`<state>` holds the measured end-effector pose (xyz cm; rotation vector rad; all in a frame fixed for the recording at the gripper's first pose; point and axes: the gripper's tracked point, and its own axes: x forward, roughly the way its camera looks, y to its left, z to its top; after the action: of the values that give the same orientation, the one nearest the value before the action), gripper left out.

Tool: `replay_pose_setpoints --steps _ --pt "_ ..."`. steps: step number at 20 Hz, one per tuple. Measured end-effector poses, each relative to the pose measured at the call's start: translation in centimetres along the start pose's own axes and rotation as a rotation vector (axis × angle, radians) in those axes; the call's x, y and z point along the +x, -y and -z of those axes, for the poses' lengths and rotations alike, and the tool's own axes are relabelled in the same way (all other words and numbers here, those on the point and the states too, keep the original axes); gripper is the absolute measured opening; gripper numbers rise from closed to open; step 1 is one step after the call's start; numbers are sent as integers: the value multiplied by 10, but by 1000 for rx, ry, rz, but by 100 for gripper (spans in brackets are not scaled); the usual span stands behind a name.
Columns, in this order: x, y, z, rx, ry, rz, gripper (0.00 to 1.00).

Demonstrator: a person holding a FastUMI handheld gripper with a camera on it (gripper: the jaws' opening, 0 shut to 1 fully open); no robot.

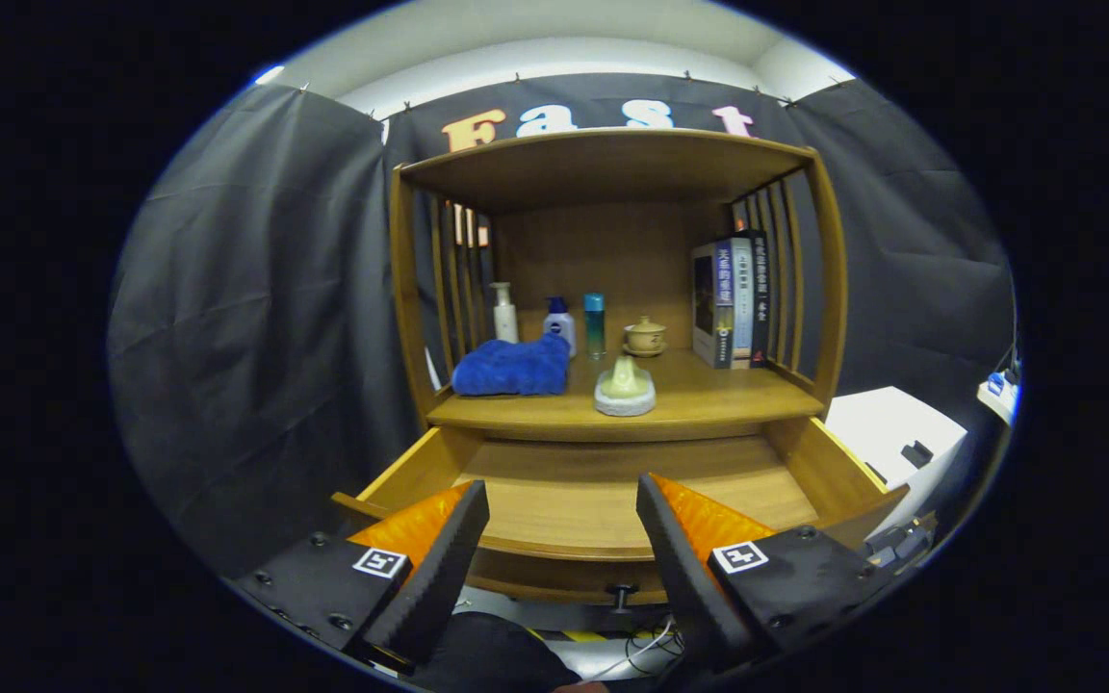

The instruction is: Pull open the drawer, take out the items inside it, and place them on the countertop above the cabinet.

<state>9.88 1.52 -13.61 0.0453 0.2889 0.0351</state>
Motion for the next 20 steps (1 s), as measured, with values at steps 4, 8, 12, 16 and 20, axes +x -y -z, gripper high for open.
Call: replay_pose_setpoints --steps 4,8,12,16,20 --pt "-10 11 31 3 -17 45 99" --pt "0 14 65 -5 -52 80 99" --pt "9 26 81 10 -49 125 99" --pt "22 37 94 11 -52 152 99" --pt "27 41 97 -37 -13 186 99"
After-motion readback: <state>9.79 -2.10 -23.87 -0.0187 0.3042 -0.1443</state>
